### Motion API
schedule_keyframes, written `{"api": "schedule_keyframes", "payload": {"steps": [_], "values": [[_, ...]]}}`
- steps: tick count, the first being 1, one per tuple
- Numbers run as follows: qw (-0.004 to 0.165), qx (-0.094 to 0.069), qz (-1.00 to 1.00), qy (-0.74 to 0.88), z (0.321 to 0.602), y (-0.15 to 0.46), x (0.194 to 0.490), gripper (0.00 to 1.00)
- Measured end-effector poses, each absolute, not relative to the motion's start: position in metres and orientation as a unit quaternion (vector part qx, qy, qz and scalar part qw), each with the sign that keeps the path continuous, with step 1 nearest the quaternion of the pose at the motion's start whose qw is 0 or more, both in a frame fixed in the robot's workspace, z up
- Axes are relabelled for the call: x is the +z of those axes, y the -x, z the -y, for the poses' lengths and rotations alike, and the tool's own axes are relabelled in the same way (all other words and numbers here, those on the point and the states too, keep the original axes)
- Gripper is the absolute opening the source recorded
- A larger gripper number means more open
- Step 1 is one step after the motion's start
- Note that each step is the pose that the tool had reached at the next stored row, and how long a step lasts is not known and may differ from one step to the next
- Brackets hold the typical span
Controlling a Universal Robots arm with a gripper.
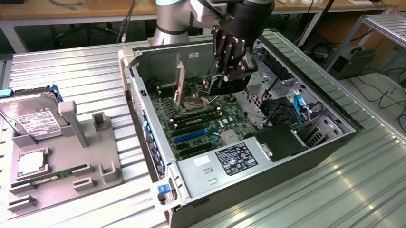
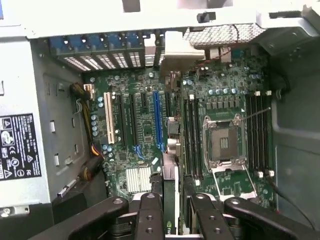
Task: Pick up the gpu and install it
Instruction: 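Insert the gpu into the slot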
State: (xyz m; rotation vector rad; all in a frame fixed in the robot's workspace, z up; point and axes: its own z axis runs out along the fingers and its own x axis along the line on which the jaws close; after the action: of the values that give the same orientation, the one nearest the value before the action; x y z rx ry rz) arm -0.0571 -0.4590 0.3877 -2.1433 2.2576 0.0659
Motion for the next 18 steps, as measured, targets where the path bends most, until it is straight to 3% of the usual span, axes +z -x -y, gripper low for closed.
{"api": "schedule_keyframes", "payload": {"steps": [18], "values": [[0.013,0.021,-0.705,0.709,0.46,0.072,0.354,0.26]]}}
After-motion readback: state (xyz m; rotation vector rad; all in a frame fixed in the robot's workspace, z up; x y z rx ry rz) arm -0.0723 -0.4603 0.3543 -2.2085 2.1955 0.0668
